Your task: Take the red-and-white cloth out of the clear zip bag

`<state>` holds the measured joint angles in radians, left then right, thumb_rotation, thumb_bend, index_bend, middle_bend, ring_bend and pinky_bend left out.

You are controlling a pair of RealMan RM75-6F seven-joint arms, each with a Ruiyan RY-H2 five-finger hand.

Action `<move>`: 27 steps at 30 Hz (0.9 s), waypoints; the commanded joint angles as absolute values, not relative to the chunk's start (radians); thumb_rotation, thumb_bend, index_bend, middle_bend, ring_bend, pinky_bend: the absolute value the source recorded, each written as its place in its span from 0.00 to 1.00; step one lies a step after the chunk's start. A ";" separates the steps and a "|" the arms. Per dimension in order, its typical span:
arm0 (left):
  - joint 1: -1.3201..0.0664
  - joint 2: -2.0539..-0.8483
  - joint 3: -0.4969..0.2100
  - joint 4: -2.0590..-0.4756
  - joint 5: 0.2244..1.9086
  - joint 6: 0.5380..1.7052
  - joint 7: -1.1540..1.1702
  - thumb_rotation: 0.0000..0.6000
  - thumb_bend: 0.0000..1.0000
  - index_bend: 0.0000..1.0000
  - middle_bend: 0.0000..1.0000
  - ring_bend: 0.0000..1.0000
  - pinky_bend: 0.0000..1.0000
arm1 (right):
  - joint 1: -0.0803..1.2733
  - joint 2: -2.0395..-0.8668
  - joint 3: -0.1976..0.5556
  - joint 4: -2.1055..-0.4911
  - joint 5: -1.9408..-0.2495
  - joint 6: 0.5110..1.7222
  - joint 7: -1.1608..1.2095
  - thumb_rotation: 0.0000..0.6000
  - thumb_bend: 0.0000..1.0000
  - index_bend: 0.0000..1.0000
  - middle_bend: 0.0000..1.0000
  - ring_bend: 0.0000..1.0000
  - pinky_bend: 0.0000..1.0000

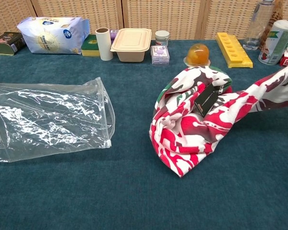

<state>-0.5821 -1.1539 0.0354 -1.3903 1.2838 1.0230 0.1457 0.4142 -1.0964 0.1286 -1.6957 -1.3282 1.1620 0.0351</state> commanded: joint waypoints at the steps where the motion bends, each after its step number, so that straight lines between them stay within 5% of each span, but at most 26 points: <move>1: -0.575 -1.105 0.003 -1.471 1.205 0.992 0.171 1.00 0.00 0.00 0.05 0.00 0.08 | 0.410 -1.091 0.122 -1.694 -1.347 1.166 0.040 1.00 0.22 0.32 0.33 0.44 0.46; 5: -0.531 -1.084 -0.019 -1.517 1.182 1.045 0.119 0.92 0.00 0.00 0.05 0.00 0.08 | 0.396 -1.082 0.117 -1.700 -1.375 1.197 0.027 1.00 0.12 0.16 0.21 0.29 0.34; 9: -0.473 -1.096 -0.035 -1.515 1.194 1.155 0.110 0.89 0.01 0.00 0.05 0.00 0.08 | 0.376 -1.056 0.103 -1.723 -1.380 1.214 -0.020 1.00 0.10 0.13 0.18 0.25 0.30; 17: -0.355 -1.100 -0.044 -1.536 1.256 1.330 0.009 0.91 0.03 0.00 0.05 0.00 0.08 | 0.314 -1.022 0.079 -1.762 -1.410 1.304 -0.112 1.00 0.09 0.13 0.18 0.25 0.29; 27: -0.225 -1.111 0.027 -1.621 1.397 1.485 0.002 0.94 0.06 0.03 0.05 0.00 0.10 | 0.224 -1.029 0.044 -1.766 -1.426 1.413 -0.225 1.00 0.16 0.19 0.24 0.27 0.29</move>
